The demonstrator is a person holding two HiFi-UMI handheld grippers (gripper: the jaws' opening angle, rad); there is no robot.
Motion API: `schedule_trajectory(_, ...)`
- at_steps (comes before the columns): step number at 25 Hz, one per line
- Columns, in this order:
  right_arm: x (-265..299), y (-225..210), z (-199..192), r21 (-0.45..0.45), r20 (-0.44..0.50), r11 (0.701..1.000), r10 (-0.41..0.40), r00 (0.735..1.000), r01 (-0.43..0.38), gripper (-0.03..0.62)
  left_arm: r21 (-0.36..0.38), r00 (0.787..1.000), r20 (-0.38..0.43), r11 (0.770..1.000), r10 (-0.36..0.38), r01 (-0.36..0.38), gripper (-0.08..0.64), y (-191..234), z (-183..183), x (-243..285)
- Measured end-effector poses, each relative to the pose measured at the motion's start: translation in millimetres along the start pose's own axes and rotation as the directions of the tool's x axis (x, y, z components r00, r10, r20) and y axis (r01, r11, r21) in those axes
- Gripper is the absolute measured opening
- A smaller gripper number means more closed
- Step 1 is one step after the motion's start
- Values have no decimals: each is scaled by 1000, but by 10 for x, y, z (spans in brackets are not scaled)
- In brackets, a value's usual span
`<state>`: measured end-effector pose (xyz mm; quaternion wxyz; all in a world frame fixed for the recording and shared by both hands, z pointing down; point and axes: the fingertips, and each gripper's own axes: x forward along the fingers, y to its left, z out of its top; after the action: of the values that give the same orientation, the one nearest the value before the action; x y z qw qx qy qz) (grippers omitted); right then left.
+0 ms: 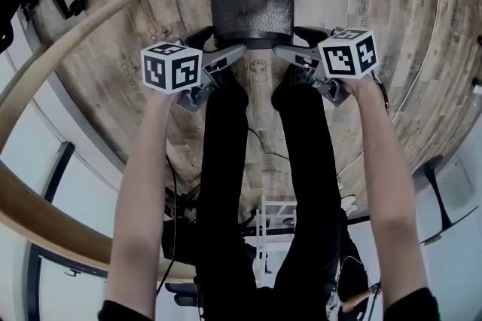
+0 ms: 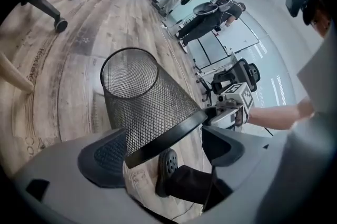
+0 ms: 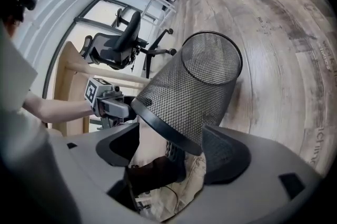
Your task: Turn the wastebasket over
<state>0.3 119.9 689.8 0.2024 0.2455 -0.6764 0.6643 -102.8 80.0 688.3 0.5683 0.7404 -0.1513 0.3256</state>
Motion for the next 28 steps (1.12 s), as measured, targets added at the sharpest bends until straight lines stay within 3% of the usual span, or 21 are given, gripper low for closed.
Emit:
schedule_trajectory(8,159,-236,-273,-95,-61,994,-60,996,55,348,24,999,-47,1000,6,-4,436,93,-392,245)
schedule_trajectory(11,241,-316,-421,-164,-86,984,-89,992,74,348,64,998,-54,998,13,-10,436,144,-558,334)
schedule_trajectory(16,378,-497,-571,-244,-23,962,-133,991,123,348,143,999,-12,989,42,-39,436,274,-732,505)
schedule_trajectory(21,546,-695,-743,-321,-72,937,-172,983,140,348,217,995,-67,975,69,-53,434,438,-936,690)
schedule_trajectory(28,668,-873,-870,-368,-117,918,-202,972,147,348,256,990,-89,963,108,-83,434,568,-1110,868)
